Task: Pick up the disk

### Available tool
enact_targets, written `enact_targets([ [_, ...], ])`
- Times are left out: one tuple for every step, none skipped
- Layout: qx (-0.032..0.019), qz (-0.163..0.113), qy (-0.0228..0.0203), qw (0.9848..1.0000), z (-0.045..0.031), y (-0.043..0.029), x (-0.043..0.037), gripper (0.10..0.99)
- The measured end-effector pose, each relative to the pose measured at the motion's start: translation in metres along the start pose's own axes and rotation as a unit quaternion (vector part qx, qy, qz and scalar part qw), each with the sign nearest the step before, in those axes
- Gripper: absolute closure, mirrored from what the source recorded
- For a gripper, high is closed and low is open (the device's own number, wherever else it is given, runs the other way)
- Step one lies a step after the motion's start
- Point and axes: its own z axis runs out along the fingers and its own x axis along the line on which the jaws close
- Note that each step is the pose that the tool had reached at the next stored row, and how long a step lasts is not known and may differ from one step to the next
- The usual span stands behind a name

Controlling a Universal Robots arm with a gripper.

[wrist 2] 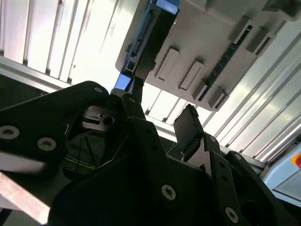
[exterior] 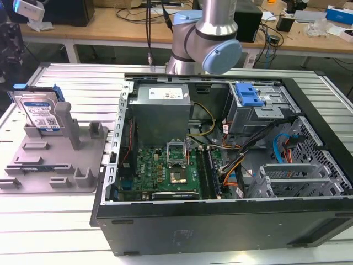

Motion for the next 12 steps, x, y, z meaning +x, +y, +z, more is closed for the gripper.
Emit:
enact_targets([
  [0.0,0.0,0.0,1.0,0.0,0.0015,-0.0027,0.545],
  [0.0001,0.0,0.0,1.0,0.0001,0.0034,-0.0066,0.545],
  [0.0004,0.0,0.0001,1.0,0.0002,0.0045,-0.0088,0.545],
  [0.0011,-0.001,0.0,1.0,0.0005,0.0054,-0.0104,0.545],
  [0.003,-0.002,-0.0001,1.0,0.001,0.0069,-0.0117,0.545],
  [0.0042,-0.002,-0.0002,1.0,0.0017,0.0088,-0.0118,0.545],
  [0.0049,-0.003,-0.0002,1.0,0.0023,0.0105,-0.0117,0.545],
  [0.006,-0.003,-0.0003,1.0,0.0036,0.0136,-0.0117,0.545],
  [0.0067,-0.005,-0.0004,1.0,0.0048,0.0151,-0.0123,0.545],
  [0.0067,-0.006,-0.0003,1.0,0.0056,0.0153,-0.0136,0.545],
  [0.0068,-0.007,-0.0003,0.9999,0.0063,0.0154,-0.0148,0.545],
  [0.0069,-0.01,-0.0001,0.9999,0.0067,0.0155,-0.0157,0.545],
])
